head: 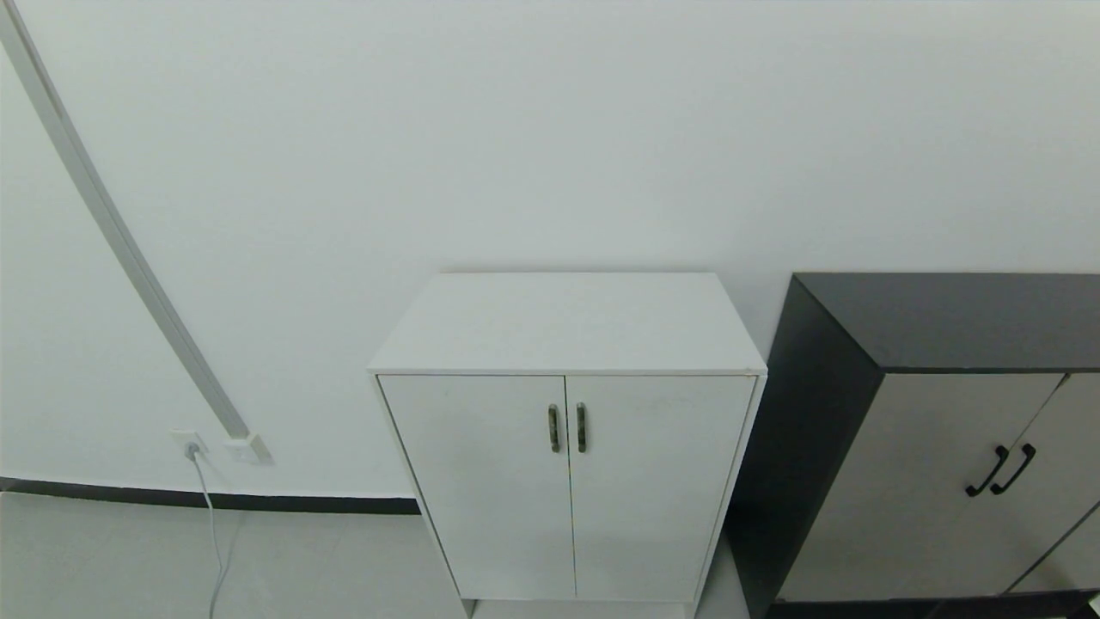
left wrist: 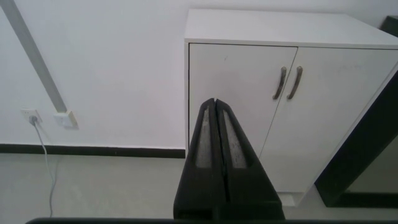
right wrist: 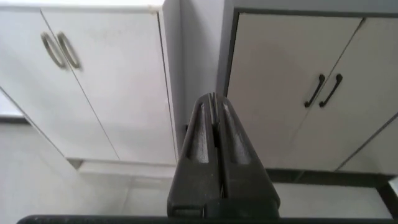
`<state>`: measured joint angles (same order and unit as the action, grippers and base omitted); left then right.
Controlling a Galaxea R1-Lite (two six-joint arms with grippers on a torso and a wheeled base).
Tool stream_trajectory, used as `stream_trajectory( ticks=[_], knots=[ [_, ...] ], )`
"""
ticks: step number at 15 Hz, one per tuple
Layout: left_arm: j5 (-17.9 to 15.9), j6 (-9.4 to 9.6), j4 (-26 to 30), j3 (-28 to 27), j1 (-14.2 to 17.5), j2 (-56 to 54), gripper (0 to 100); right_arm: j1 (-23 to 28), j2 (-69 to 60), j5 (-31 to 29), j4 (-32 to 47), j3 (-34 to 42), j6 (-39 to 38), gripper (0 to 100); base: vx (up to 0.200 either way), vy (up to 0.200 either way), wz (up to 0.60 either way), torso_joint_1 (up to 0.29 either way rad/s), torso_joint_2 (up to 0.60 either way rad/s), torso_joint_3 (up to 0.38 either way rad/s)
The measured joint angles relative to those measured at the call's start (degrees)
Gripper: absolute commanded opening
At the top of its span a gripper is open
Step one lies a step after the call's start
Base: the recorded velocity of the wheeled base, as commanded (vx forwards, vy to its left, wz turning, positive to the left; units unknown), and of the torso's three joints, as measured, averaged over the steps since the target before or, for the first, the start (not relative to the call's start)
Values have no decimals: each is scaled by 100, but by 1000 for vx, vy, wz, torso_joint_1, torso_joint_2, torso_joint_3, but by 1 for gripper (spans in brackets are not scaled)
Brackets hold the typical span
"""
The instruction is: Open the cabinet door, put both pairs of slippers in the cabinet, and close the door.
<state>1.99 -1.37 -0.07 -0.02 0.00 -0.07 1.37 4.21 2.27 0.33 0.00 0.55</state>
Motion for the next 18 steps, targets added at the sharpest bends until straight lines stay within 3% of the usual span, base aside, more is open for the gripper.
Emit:
stream_trajectory(
  ticks=[8, 18],
  knots=[
    [0, 13, 0, 0, 0, 0, 0, -110, -399, -634, -65, -7, -545, 0, 0, 0, 0, 0, 0, 0],
    [-24, 41, 0, 2, 0, 0, 0, -110, -411, -651, -66, 0, -512, 0, 0, 0, 0, 0, 0, 0]
  ],
)
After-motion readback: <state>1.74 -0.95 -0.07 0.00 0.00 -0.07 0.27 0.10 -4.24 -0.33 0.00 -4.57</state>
